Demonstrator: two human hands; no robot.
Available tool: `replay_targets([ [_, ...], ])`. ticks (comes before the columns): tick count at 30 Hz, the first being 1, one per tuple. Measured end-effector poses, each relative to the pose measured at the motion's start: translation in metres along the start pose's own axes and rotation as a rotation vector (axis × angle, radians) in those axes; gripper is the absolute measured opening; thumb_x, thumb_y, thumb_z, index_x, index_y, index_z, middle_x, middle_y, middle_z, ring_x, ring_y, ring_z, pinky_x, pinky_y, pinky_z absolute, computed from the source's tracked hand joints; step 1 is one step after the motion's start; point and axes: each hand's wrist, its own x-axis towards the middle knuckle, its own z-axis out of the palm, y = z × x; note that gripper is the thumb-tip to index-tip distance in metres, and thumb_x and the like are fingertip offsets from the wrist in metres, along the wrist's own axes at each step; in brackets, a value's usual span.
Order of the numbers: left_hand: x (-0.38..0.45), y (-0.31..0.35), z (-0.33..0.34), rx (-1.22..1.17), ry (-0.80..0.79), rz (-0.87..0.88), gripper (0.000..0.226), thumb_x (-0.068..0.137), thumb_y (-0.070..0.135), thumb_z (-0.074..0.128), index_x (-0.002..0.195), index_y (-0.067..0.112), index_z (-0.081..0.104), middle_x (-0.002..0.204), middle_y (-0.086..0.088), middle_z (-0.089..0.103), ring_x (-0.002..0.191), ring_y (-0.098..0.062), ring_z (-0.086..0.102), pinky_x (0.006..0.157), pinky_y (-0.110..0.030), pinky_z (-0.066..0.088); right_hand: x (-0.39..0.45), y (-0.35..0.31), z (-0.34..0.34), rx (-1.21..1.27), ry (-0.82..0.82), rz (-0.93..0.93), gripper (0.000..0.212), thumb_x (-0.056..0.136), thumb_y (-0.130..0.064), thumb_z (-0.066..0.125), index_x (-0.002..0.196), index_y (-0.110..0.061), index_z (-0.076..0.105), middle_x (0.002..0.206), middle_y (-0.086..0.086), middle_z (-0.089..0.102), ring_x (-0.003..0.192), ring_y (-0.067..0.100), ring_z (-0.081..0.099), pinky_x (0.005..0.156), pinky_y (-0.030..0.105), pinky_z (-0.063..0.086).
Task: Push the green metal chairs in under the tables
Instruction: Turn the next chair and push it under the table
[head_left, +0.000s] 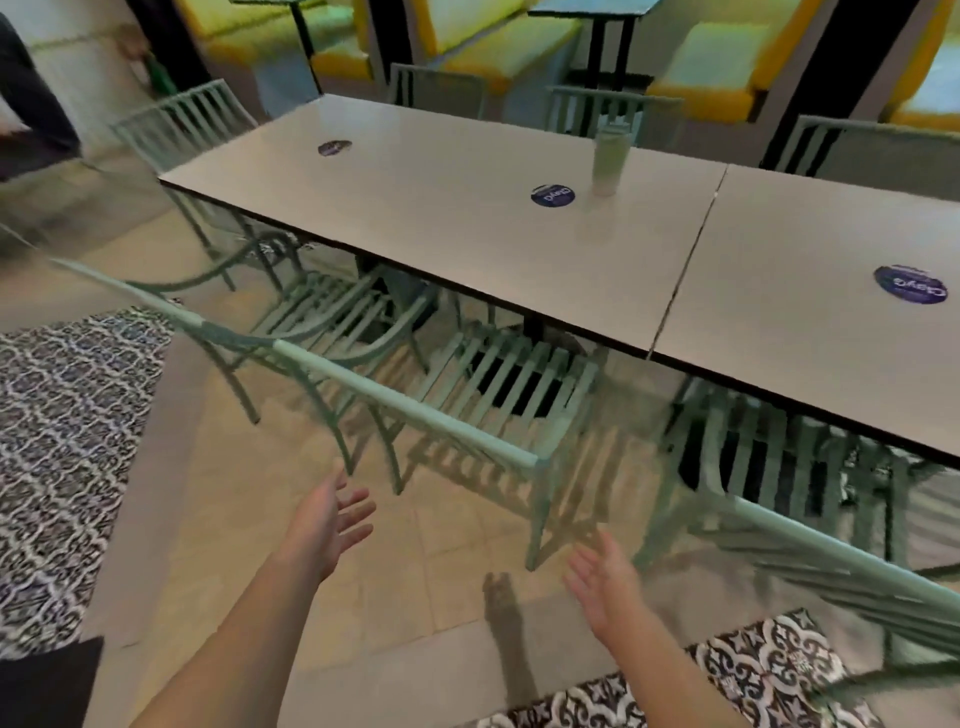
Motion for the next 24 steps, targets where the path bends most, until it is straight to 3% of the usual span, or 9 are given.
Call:
replay_targets([
  [3, 0.027, 0.039, -0.036, 0.017, -0.003, 0.025, 0.061, 0.101, 0.046, 0.041, 0.148, 0.009, 0.031, 0.137, -0.018, 0.051, 0.116, -0.034, 0.055, 0.088, -0.045, 0.046, 0.0, 0.006, 0.055, 0.077, 0.004, -0.002, 0.055, 0.102, -0.034, 0.039, 0.148, -0.006, 0.028, 0.151, 0.018, 0.034, 0.138, 0.032, 0.036, 0.112, 0.043, 0.031],
  [8, 0.075, 0.099, -0.035, 0.038, -0.057, 0.045, 0.063, 0.099, 0.049, 0.043, 0.148, 0.01, 0.032, 0.139, -0.022, 0.05, 0.109, -0.032, 0.058, 0.081, -0.045, 0.049, 0.017, -0.005, 0.111, 0.221, 0.115, -0.033, 0.063, 0.1, -0.042, 0.04, 0.152, -0.011, 0.023, 0.154, 0.016, 0.029, 0.139, 0.034, 0.034, 0.115, 0.047, 0.029],
  [10, 0.097, 0.114, -0.024, 0.052, -0.084, 0.038, 0.063, 0.099, 0.048, 0.045, 0.148, 0.011, 0.032, 0.14, -0.022, 0.048, 0.111, -0.032, 0.058, 0.078, -0.044, 0.051, 0.031, -0.009, 0.123, 0.315, 0.169, -0.035, 0.063, 0.1, -0.045, 0.04, 0.15, -0.009, 0.027, 0.153, 0.016, 0.032, 0.139, 0.032, 0.035, 0.115, 0.043, 0.028],
  [12, 0.118, 0.13, -0.013, 0.064, -0.089, 0.036, 0.059, 0.1, 0.046, 0.045, 0.147, 0.012, 0.033, 0.138, -0.02, 0.049, 0.113, -0.034, 0.057, 0.087, -0.047, 0.051, 0.043, -0.014, 0.135, 0.415, 0.199, -0.054, 0.061, 0.1, -0.045, 0.039, 0.148, -0.008, 0.03, 0.147, 0.014, 0.041, 0.134, 0.029, 0.041, 0.107, 0.037, 0.035],
  [14, 0.145, 0.147, -0.005, 0.083, -0.072, 0.036, 0.054, 0.1, 0.044, 0.045, 0.143, 0.012, 0.039, 0.136, -0.018, 0.051, 0.108, -0.032, 0.058, 0.097, -0.051, 0.048, 0.058, -0.017, 0.148, 0.512, 0.223, -0.068, 0.058, 0.102, -0.043, 0.037, 0.145, -0.005, 0.033, 0.132, 0.01, 0.049, 0.122, 0.028, 0.049, 0.103, 0.035, 0.038],
  [17, 0.179, 0.164, -0.005, 0.027, 0.007, 0.016, 0.05, 0.1, 0.042, 0.047, 0.139, 0.011, 0.043, 0.124, -0.016, 0.056, 0.101, -0.03, 0.061, 0.09, -0.048, 0.053, 0.075, -0.019, 0.154, 0.583, 0.339, -0.059, 0.06, 0.097, -0.045, 0.049, 0.142, -0.008, 0.038, 0.135, 0.011, 0.052, 0.113, 0.026, 0.055, 0.104, 0.035, 0.044],
  [19, 0.2, 0.18, -0.005, -0.024, 0.059, -0.025, 0.05, 0.1, 0.04, 0.047, 0.138, 0.007, 0.043, 0.119, -0.014, 0.057, 0.105, -0.03, 0.062, 0.093, -0.046, 0.052, 0.085, -0.013, 0.159, 0.649, 0.422, -0.026, 0.06, 0.092, -0.044, 0.057, 0.139, -0.009, 0.042, 0.132, 0.013, 0.054, 0.113, 0.026, 0.058, 0.1, 0.035, 0.048],
  [24, 0.222, 0.2, 0.006, -0.087, 0.13, -0.162, 0.054, 0.098, 0.036, 0.053, 0.14, 0.005, 0.041, 0.134, -0.019, 0.053, 0.121, -0.036, 0.054, 0.1, -0.05, 0.047, 0.092, -0.017, 0.166, 0.708, 0.53, -0.017, 0.048, 0.091, -0.034, 0.058, 0.132, -0.011, 0.05, 0.129, 0.012, 0.056, 0.107, 0.025, 0.06, 0.09, 0.031, 0.051],
])
